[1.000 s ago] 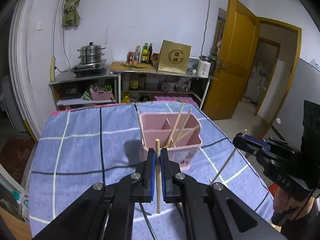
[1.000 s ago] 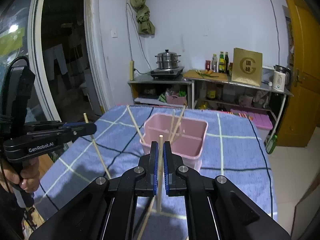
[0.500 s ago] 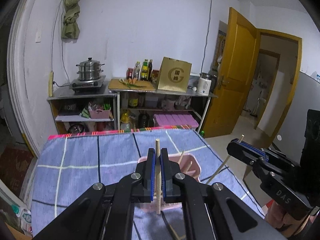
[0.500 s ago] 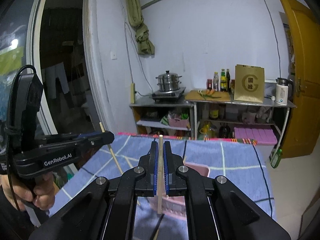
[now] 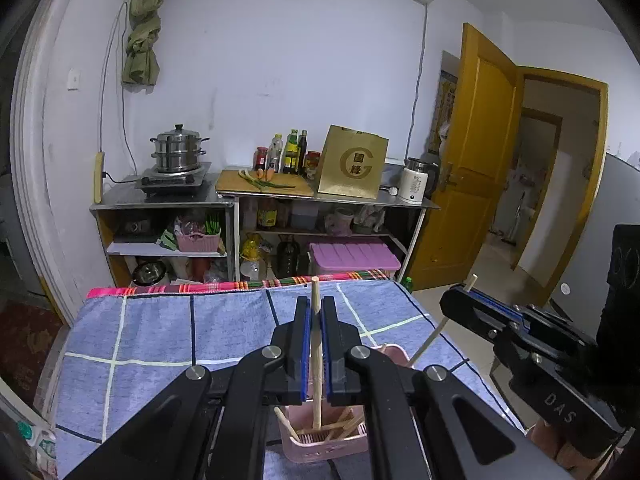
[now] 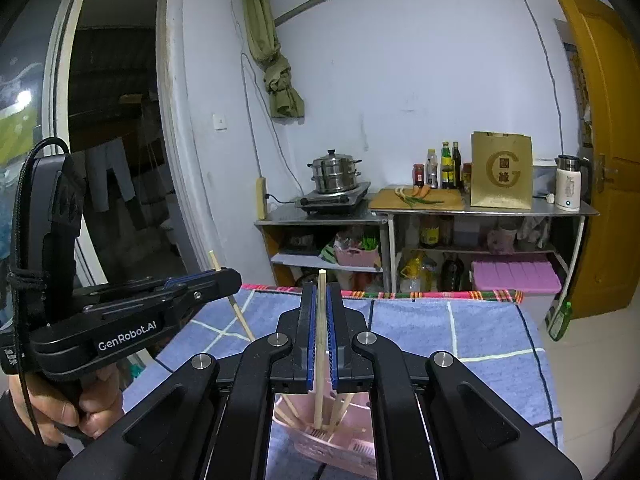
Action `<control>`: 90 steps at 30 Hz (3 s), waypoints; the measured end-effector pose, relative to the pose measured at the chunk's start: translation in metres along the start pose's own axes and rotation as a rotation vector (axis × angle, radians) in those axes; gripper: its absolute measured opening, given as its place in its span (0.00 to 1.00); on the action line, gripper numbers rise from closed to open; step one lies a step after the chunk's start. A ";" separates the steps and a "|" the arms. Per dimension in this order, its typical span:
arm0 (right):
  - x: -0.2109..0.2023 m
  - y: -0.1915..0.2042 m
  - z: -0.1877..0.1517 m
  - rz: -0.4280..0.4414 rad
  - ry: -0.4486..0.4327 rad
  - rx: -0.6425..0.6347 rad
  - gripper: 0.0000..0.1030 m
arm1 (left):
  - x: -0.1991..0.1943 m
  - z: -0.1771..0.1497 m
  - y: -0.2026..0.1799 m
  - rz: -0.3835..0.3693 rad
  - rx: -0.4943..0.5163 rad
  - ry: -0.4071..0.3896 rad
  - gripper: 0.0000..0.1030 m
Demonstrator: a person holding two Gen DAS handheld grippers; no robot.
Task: Organize utensils
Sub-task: 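Lift the held chopsticks and carry both tools above the pink basket, then open the left tool to drop its chopstick while the right tool releases its own, then move both open tools back down to the chopsticks on the tablecloth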
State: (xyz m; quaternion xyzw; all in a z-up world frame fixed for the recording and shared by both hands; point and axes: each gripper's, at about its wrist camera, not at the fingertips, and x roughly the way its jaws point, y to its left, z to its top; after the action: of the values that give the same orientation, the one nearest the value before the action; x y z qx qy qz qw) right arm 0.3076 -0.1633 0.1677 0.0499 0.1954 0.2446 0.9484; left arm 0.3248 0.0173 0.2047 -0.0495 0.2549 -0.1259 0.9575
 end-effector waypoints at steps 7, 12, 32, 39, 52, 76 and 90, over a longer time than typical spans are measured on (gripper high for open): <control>0.020 -0.009 -0.019 0.004 0.033 0.017 0.05 | 0.023 -0.018 0.007 -0.006 0.004 0.016 0.05; 0.027 -0.012 -0.031 0.002 0.063 0.023 0.05 | 0.037 -0.033 0.011 -0.004 0.008 0.040 0.05; 0.000 -0.012 -0.050 0.017 0.105 0.003 0.11 | 0.020 -0.065 0.005 0.001 0.016 0.071 0.12; -0.040 -0.012 -0.059 0.020 0.072 0.007 0.12 | -0.024 -0.084 0.000 0.006 0.017 0.027 0.19; -0.087 -0.007 -0.116 0.050 0.119 0.028 0.12 | -0.073 -0.170 -0.013 0.000 0.007 0.080 0.21; -0.088 -0.042 -0.199 -0.059 0.326 0.089 0.12 | -0.035 -0.251 -0.057 -0.109 -0.030 0.299 0.21; -0.072 -0.060 -0.218 -0.077 0.389 0.114 0.12 | 0.010 -0.277 -0.068 -0.126 -0.096 0.441 0.21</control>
State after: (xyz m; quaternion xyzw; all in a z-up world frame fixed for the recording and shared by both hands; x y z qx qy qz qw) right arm 0.1904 -0.2504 -0.0190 0.0477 0.3901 0.2017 0.8972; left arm 0.1797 -0.0596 -0.0293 -0.0823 0.4600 -0.1810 0.8654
